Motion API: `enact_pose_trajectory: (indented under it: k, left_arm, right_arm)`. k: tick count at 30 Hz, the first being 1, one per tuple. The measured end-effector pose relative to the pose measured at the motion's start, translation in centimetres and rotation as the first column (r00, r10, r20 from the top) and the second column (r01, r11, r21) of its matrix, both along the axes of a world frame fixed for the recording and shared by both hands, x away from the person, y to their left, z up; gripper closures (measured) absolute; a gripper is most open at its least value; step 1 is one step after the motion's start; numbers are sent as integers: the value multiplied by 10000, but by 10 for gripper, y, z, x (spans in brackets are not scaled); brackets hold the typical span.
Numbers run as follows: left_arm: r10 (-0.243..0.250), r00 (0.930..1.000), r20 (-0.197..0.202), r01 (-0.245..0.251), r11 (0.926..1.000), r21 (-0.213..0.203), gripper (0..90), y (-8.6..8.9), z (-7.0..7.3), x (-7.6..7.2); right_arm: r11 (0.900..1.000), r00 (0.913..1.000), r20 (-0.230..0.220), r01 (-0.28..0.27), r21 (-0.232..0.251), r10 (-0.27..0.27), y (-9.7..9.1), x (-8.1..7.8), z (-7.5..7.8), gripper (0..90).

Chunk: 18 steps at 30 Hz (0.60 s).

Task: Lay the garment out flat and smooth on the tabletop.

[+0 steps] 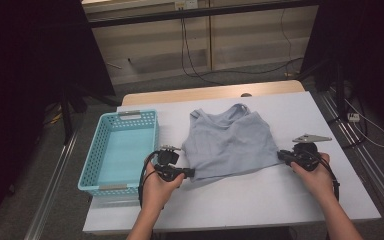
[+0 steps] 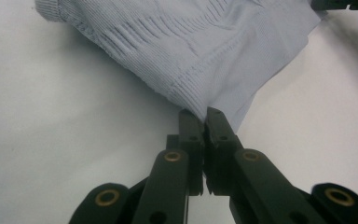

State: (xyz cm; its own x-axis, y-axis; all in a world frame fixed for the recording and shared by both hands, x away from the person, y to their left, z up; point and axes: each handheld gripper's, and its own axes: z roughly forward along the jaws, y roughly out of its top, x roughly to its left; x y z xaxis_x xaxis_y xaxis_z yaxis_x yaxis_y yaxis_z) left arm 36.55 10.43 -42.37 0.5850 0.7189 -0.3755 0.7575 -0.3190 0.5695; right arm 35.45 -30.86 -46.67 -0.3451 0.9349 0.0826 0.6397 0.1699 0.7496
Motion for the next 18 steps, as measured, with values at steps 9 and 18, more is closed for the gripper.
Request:
enact_pose_trajectory:
  k: [9, 18]
  left_arm:
    - [-69, 9999, -136, 66, 9998, -211, 874, 9, 7, -3]
    - [-441, 9983, -382, 451, 9986, 277, 873, 4, -1, -11]
  right_arm:
    - [9999, 9999, -66, -101, 98, 102, -6, -24, 16, 889]
    - [9982, 9977, -351, -567, 214, 574, -15, -73, 22, 892]
